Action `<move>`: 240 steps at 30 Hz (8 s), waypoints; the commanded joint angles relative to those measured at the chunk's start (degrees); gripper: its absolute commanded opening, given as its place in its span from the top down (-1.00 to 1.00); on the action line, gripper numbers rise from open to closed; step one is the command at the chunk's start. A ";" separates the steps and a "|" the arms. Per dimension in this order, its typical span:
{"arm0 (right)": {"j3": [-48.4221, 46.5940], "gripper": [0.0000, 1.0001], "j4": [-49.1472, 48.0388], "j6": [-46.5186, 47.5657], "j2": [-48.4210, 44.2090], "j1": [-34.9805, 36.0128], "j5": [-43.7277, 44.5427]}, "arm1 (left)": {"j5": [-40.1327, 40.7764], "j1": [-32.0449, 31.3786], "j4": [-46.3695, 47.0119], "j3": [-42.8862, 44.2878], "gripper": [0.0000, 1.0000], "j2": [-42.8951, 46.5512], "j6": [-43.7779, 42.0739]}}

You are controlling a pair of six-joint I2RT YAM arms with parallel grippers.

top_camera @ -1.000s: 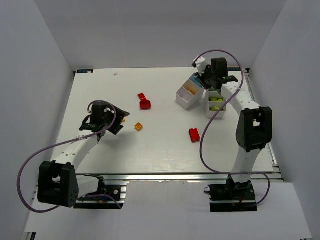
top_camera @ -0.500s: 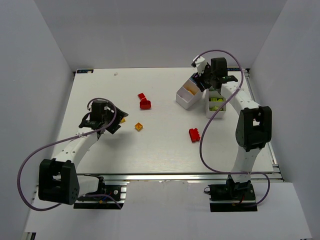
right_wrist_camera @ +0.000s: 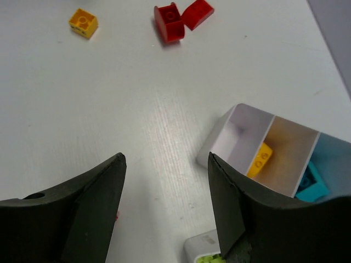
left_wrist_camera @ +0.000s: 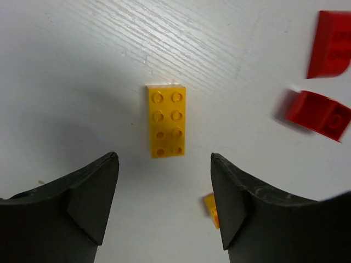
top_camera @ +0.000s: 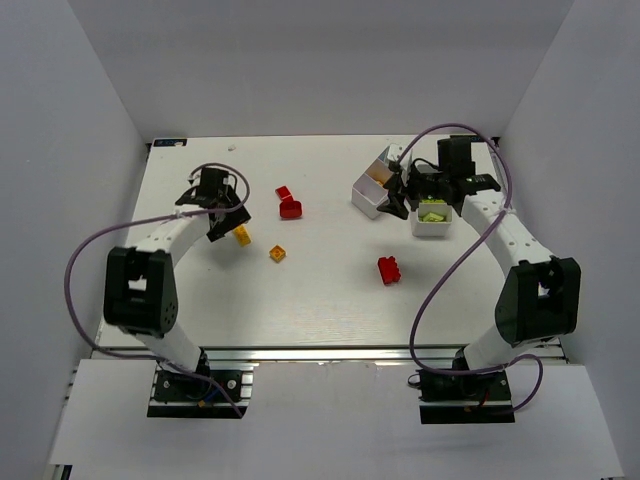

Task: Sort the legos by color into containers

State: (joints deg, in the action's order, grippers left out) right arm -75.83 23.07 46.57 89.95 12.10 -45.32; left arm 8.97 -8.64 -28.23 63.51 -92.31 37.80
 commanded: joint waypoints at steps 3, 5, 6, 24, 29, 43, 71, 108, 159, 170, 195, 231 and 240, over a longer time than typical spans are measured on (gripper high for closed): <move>1.83 -0.35 -0.83 -2.27 -2.15 -0.14 -4.52 | 2.98 0.03 -3.41 8.03 -0.56 -8.49 -7.56; 1.92 -0.36 -1.01 -2.97 -2.59 -0.23 -4.42 | 3.16 0.03 -3.50 10.14 -0.56 -11.48 -7.92; 1.92 -0.36 -1.10 -3.15 -2.68 -0.23 -4.51 | 3.16 0.03 -3.59 10.76 -0.55 -12.36 -8.35; 3.41 -0.34 -4.61 -14.22 -2.77 1.87 -6.72 | -0.62 -0.06 -0.52 10.50 0.45 -15.71 -5.55; 5.69 -0.23 -9.17 -30.14 -1.89 9.07 -2.68 | -6.41 -0.06 2.02 5.94 0.69 -5.61 1.11; -4.57 -0.52 -19.47 -69.24 11.90 24.46 17.55 | -23.82 -1.28 19.61 -13.58 0.72 12.86 30.13; -16.45 -0.04 -21.58 -69.07 23.95 33.08 25.19 | -27.78 -2.69 25.50 -17.63 0.68 13.21 34.88; -12.50 1.00 -21.40 -65.56 21.23 32.55 24.40 | -26.99 -2.78 28.58 -18.33 -0.26 14.18 35.77; -10.74 -0.31 -13.68 -9.93 15.62 4.43 29.26 | -15.92 -2.17 11.00 -19.39 -0.43 14.44 13.62; -2.56 -0.79 -5.14 -7.53 12.25 18.64 -6.20 | -3.79 0.12 2.13 -17.54 0.13 25.58 7.20; -21.02 -0.68 -16.39 -48.77 36.52 43.10 52.96 | 0.78 0.73 -7.37 -25.10 -0.29 41.16 9.66; -15.93 1.00 -16.04 -21.25 18.77 11.11 50.42 | -6.07 0.82 5.11 -27.47 -0.28 33.16 11.51; -17.24 0.54 -15.95 -20.55 22.28 9.61 50.24 | -6.34 0.82 5.38 -27.65 -0.28 32.81 11.94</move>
State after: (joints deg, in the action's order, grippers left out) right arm -89.73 7.57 25.08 111.48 22.06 4.54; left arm 3.38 -8.08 -23.92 35.99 -60.14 49.36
